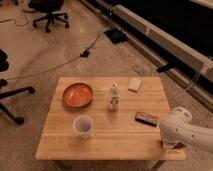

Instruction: Drag the pepper across the table

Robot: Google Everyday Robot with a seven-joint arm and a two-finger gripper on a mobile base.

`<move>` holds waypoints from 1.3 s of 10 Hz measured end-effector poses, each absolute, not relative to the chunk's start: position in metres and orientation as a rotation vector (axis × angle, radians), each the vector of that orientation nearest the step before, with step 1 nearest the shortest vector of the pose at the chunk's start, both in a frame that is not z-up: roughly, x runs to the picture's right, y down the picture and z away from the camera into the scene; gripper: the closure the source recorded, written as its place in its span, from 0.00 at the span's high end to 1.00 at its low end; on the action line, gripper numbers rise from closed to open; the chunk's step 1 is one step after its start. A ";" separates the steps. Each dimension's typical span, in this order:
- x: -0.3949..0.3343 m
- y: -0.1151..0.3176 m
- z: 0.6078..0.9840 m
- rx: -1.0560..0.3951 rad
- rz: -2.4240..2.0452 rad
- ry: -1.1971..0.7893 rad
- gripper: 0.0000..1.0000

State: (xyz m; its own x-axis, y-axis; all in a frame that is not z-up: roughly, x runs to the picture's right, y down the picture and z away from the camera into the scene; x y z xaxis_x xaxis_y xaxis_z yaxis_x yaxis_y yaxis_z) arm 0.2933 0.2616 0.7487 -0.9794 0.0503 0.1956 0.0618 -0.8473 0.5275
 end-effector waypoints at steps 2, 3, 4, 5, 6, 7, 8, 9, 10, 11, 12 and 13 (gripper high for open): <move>0.277 0.254 0.741 -0.325 -3.038 -0.823 0.00; 0.269 0.251 0.738 -0.332 -3.058 -0.806 0.00; 0.256 0.246 0.736 -0.328 -3.085 -0.791 0.00; 0.253 0.244 0.735 -0.331 -3.099 -0.790 0.00; 0.248 0.241 0.736 -0.328 -3.112 -0.795 0.00; 0.233 0.233 0.739 -0.298 -3.132 -0.795 0.00; 0.225 0.227 0.743 -0.268 -3.141 -0.798 0.00; 0.221 0.223 0.745 -0.247 -3.144 -0.803 0.00; 0.214 0.219 0.749 -0.230 -3.157 -0.809 0.00; 0.206 0.216 0.752 -0.225 -3.175 -0.818 0.00; 0.201 0.215 0.754 -0.226 -3.189 -0.826 0.00; 0.193 0.214 0.757 -0.237 -3.213 -0.846 0.00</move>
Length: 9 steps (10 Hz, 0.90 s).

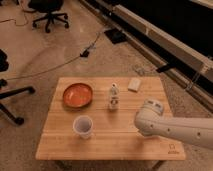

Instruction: Drag the pepper across the table

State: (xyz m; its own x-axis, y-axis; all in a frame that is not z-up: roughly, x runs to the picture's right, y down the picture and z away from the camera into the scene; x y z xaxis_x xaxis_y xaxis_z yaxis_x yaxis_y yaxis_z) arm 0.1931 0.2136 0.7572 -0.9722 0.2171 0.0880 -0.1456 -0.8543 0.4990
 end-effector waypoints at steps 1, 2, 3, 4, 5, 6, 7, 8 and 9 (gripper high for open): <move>0.186 0.211 0.760 0.215 2.825 0.750 0.00; 0.180 0.210 0.763 0.222 2.809 0.750 0.00; 0.173 0.209 0.765 0.242 2.779 0.748 0.00; 0.168 0.208 0.766 0.248 2.764 0.743 0.00; 0.162 0.207 0.766 0.258 2.743 0.737 0.00; 0.156 0.206 0.766 0.271 2.721 0.726 0.00; 0.149 0.204 0.766 0.275 2.702 0.715 0.00; 0.143 0.203 0.766 0.274 2.686 0.708 0.00; 0.137 0.202 0.766 0.271 2.668 0.705 0.00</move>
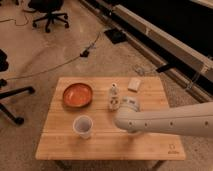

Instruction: Drag the pepper across the table

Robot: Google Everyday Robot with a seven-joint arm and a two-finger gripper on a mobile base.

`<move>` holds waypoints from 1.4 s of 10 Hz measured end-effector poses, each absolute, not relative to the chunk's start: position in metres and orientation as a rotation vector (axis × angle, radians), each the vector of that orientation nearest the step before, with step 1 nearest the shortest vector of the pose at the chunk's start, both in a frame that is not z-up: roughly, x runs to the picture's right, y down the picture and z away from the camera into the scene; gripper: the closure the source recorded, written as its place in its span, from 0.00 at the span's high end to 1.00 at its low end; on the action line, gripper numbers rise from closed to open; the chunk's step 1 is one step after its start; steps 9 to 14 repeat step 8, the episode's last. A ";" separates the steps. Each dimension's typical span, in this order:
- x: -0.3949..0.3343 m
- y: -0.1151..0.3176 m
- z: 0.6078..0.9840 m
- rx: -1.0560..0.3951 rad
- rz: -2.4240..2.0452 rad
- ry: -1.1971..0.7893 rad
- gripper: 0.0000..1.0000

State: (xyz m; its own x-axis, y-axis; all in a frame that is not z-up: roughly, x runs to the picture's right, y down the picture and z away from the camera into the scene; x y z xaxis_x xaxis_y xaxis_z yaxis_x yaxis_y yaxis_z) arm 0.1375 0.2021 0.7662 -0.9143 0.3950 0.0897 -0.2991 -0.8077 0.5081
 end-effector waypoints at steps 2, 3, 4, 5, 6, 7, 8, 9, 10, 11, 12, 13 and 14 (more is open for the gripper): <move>0.131 0.202 0.766 0.252 2.638 0.711 0.00; 0.129 0.202 0.765 0.240 2.629 0.710 0.00; 0.129 0.200 0.761 0.226 2.633 0.697 0.02; 0.128 0.197 0.761 0.228 2.634 0.693 0.09; 0.125 0.193 0.767 0.229 2.631 0.691 0.19; 0.120 0.184 0.776 0.226 2.618 0.690 0.33; 0.116 0.180 0.778 0.219 2.609 0.685 0.43; 0.116 0.180 0.778 0.219 2.609 0.685 0.43; 0.116 0.180 0.778 0.219 2.609 0.685 0.43; 0.116 0.180 0.778 0.219 2.609 0.685 0.43; 0.116 0.180 0.778 0.219 2.609 0.685 0.43; 0.116 0.180 0.778 0.219 2.609 0.685 0.43; 0.116 0.180 0.778 0.219 2.609 0.685 0.43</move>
